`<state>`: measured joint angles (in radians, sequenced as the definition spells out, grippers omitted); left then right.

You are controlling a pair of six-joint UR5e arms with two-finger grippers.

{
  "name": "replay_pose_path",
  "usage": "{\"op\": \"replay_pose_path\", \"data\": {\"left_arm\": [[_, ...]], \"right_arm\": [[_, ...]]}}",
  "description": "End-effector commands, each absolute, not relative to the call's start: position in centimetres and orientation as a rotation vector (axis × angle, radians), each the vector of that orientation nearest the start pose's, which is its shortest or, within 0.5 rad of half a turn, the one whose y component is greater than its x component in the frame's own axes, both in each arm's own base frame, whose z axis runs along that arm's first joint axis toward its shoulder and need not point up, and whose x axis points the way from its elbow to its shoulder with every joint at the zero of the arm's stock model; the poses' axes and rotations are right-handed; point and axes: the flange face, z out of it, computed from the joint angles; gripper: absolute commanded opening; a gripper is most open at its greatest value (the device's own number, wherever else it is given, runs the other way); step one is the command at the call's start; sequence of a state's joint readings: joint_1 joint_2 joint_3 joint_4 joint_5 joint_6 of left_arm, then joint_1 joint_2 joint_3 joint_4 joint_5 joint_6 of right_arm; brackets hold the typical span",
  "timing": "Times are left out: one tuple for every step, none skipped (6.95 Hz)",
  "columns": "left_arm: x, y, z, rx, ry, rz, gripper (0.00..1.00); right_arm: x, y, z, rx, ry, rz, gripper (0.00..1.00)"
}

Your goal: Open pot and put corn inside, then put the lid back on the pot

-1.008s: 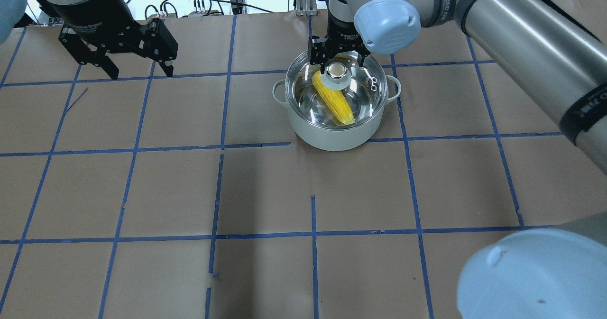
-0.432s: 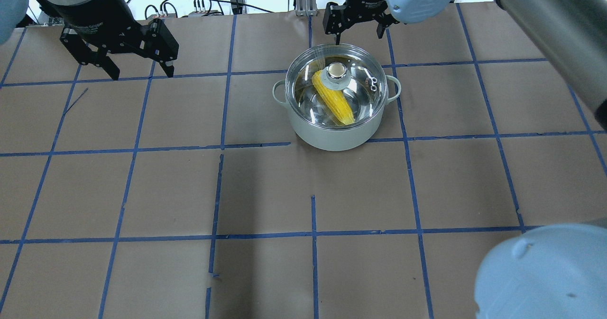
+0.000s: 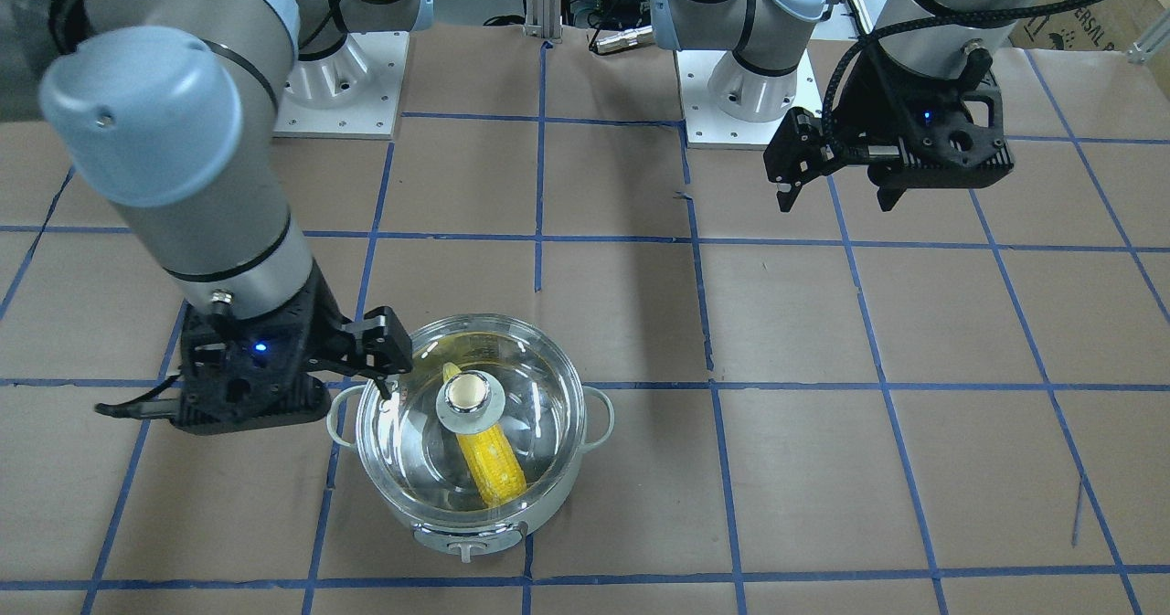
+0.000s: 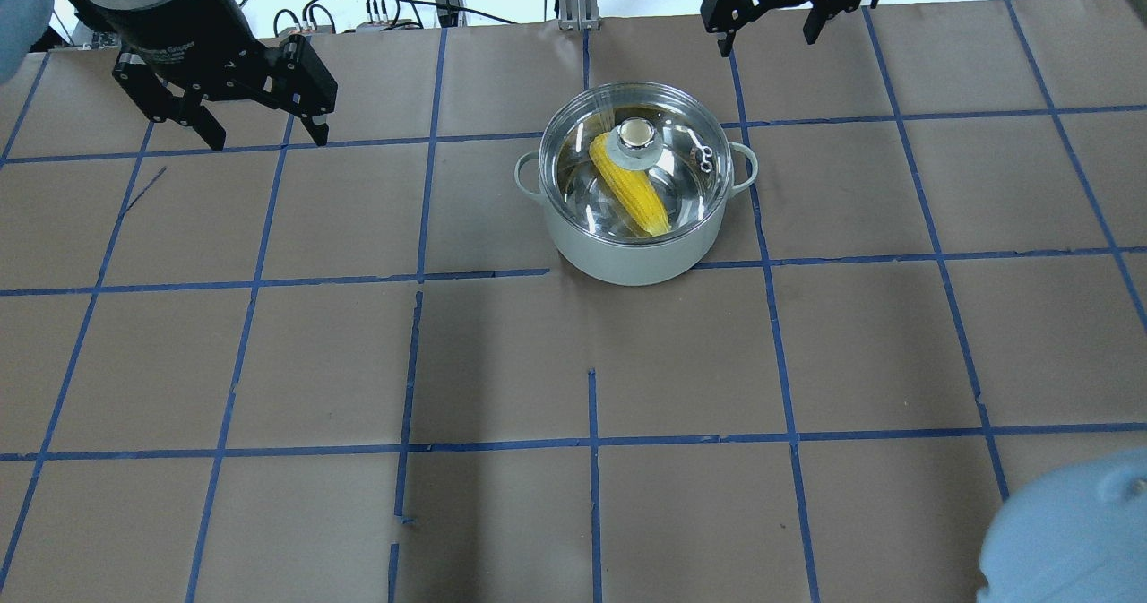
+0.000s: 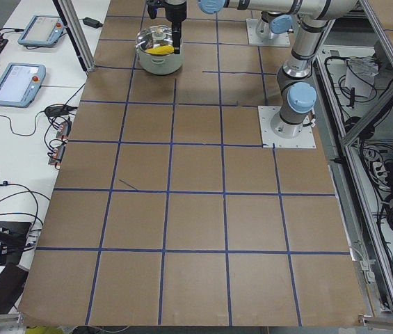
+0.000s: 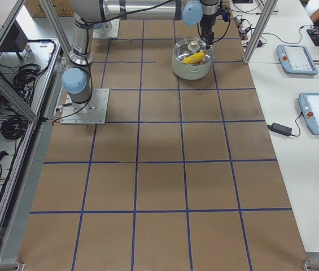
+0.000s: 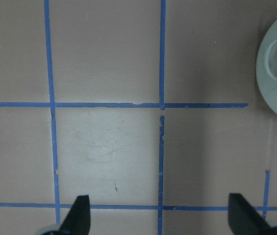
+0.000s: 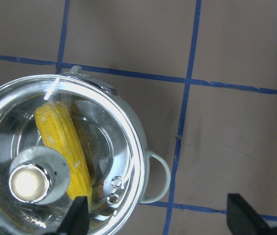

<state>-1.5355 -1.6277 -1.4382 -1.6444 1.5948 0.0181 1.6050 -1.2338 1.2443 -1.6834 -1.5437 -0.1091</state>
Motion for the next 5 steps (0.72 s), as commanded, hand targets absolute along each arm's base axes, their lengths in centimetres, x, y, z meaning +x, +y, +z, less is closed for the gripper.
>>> {"op": "replay_pose_path", "data": {"left_arm": [[-11.3,-51.9,51.7,-0.026,3.117,-0.001,1.0],[-11.3,-52.0,51.6,-0.029,3.118,0.001,1.0],[-11.3,-51.9,51.6,-0.029,3.117,0.001,1.0],[-11.3,-51.6,51.8,-0.031,3.117,-0.004,1.0],[-11.3,-51.6,51.7,-0.038,3.117,-0.013,1.0]], "right_arm": [[13.9,-61.3,49.4,-0.245,3.107,-0.096,0.98],[14.0,-60.2,49.2,-0.247,3.107,-0.08,0.97],[13.9,-58.4,48.5,-0.246,3.1,-0.049,0.97],[13.9,-57.6,47.5,-0.246,3.099,-0.033,0.97],[13.9,-57.4,47.5,-0.246,3.101,-0.03,0.97]]}}
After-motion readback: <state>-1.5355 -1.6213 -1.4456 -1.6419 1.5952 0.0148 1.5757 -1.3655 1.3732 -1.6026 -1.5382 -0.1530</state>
